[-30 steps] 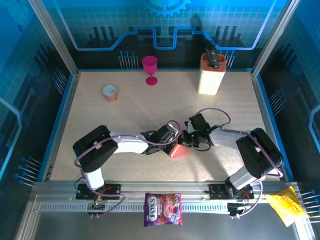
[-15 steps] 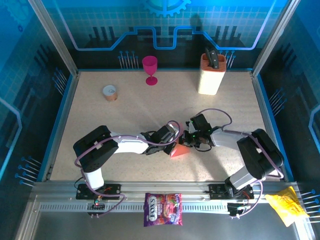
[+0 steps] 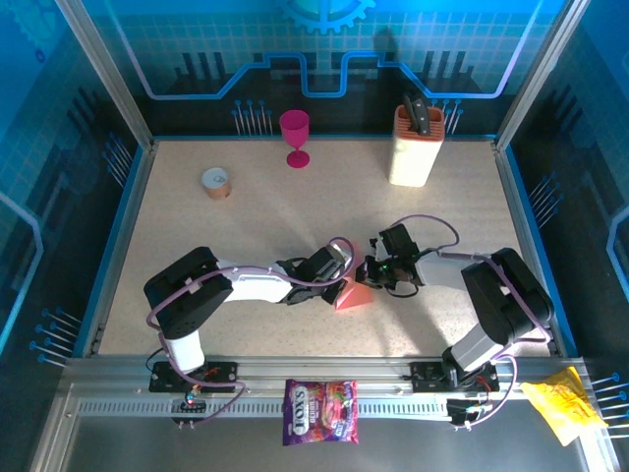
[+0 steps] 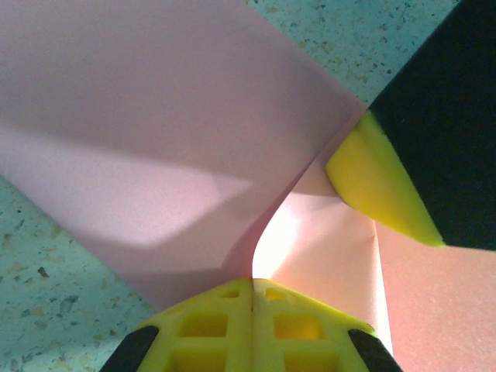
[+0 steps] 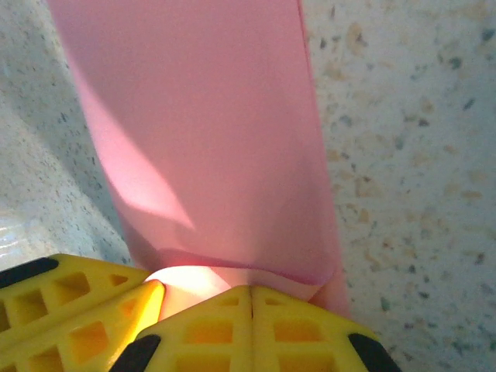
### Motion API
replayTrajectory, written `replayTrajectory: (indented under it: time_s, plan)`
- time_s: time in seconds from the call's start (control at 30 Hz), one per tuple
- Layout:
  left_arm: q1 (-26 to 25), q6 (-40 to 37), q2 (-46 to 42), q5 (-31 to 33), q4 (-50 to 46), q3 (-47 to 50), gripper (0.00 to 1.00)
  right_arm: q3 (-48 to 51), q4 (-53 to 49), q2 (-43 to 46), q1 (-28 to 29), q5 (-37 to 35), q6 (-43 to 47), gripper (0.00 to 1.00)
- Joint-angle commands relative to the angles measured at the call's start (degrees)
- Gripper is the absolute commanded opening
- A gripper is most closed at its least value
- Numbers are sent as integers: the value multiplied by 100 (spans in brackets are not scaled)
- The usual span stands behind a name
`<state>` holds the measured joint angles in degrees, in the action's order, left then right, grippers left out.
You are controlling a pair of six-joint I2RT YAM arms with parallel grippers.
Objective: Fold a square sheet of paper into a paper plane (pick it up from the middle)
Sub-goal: Fold the triangle a second time at the center of the table.
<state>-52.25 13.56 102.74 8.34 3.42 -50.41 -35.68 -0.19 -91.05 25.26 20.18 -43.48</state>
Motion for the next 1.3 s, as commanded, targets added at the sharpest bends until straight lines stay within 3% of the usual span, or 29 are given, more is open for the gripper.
replayTrajectory:
  time_s: [0.0,0.5,0.73,1.27]
  plan:
    - [-63,76,220,-71,-314,140,0,229,99,-168,-82,-65,42,0]
    - [-82,68,213,-70,-312,131,0,-192,-493,645,197,34,105,0]
    - [-88,59,209,-59,-318,132,0,-18,-184,397,583,-142,-131,0]
    - [-83,53,67,51,-416,-27,0,377,158,-168,577,-340,-246,0]
